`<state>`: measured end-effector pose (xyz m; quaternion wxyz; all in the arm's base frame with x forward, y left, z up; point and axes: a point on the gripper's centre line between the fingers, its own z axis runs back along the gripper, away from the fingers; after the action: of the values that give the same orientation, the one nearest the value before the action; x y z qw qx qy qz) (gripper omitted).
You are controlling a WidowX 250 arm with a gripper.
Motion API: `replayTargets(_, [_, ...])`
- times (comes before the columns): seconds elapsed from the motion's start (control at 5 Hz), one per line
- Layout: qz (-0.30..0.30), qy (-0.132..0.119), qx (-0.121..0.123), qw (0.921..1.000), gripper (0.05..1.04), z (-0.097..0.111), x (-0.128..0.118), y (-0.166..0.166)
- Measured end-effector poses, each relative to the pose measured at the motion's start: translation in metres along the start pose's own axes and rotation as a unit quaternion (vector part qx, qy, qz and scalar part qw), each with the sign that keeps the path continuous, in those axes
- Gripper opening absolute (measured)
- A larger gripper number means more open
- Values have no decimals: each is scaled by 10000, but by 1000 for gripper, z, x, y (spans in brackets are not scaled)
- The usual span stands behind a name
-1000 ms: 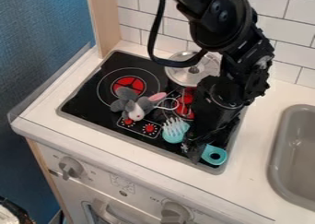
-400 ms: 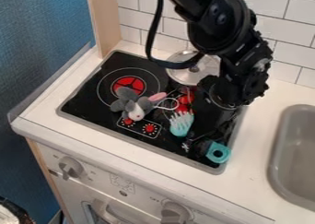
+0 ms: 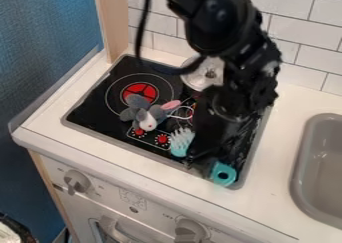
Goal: Take the blue brush and put it on the left burner
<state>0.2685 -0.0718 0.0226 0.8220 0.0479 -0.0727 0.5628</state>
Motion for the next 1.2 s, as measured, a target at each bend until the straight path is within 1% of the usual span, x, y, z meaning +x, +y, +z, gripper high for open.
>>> replayTargets(0.2, [150, 135, -180, 9996, 419, 19, 8, 5])
replayTargets(0.4, [208, 402, -34, 9990, 419, 33, 23, 12])
replayTargets(0.6, [-30, 1204, 221, 9925, 419, 37, 39, 9])
replayTargets(0.8, [-298, 1627, 482, 9851, 419, 32, 36, 7])
replayTargets(1.0, [-468, 1911, 684, 9781, 419, 25, 35, 10])
replayTargets(1.2, [-524, 1960, 795, 9760, 419, 20, 34, 12])
